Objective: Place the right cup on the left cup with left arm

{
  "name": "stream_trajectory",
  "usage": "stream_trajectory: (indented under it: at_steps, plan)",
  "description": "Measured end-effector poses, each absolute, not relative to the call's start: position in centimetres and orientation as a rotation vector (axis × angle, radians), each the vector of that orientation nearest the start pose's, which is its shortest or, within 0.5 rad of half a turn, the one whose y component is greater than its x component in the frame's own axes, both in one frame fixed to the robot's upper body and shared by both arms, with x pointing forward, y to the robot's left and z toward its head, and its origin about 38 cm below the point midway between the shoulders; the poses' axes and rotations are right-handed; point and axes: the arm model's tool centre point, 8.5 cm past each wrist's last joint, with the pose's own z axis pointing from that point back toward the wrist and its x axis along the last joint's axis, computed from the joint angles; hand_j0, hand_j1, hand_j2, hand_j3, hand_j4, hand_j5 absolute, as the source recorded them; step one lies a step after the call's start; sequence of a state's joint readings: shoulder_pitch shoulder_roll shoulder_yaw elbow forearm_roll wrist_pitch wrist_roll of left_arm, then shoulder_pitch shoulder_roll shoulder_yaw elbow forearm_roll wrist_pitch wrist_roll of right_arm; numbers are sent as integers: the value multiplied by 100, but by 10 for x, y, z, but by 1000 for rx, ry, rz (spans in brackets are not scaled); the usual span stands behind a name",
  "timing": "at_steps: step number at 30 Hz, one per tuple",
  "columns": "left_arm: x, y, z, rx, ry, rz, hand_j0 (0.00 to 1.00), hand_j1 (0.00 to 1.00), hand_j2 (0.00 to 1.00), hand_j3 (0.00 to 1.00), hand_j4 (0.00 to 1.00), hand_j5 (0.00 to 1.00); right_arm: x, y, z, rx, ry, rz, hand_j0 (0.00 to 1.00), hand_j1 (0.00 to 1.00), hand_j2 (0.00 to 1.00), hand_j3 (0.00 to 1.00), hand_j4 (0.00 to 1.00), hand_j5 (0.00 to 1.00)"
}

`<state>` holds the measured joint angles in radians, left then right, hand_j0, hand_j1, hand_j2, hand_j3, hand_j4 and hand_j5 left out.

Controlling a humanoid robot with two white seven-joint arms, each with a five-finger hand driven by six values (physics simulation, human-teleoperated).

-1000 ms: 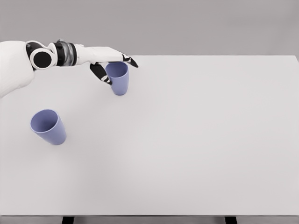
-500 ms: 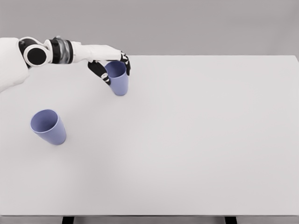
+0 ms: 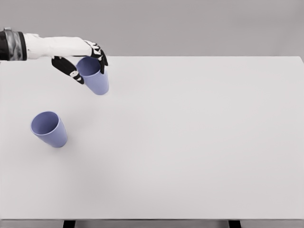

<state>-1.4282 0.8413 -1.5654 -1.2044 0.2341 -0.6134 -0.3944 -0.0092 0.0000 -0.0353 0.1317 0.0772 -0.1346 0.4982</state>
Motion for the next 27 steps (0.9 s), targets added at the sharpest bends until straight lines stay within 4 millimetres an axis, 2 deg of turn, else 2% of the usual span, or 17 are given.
stream_trajectory:
  at_steps: [2,9,27]
  plan:
    - [487,286,312,180,-1460,-2013,50,50,50,50,50,50,-27,-228,-251,421,0,43,100,100,100,100,100,100]
    - [467,309,325,203,-1470,-2001,50,50,50,50,50,50,-27,-228,-251,421,0,43,100,100,100,100,100,100]
    - [432,357,343,279,-1449,-1958,51,51,51,51,51,51,-27,-228,-251,421,0,43,100,100,100,100,100,100]
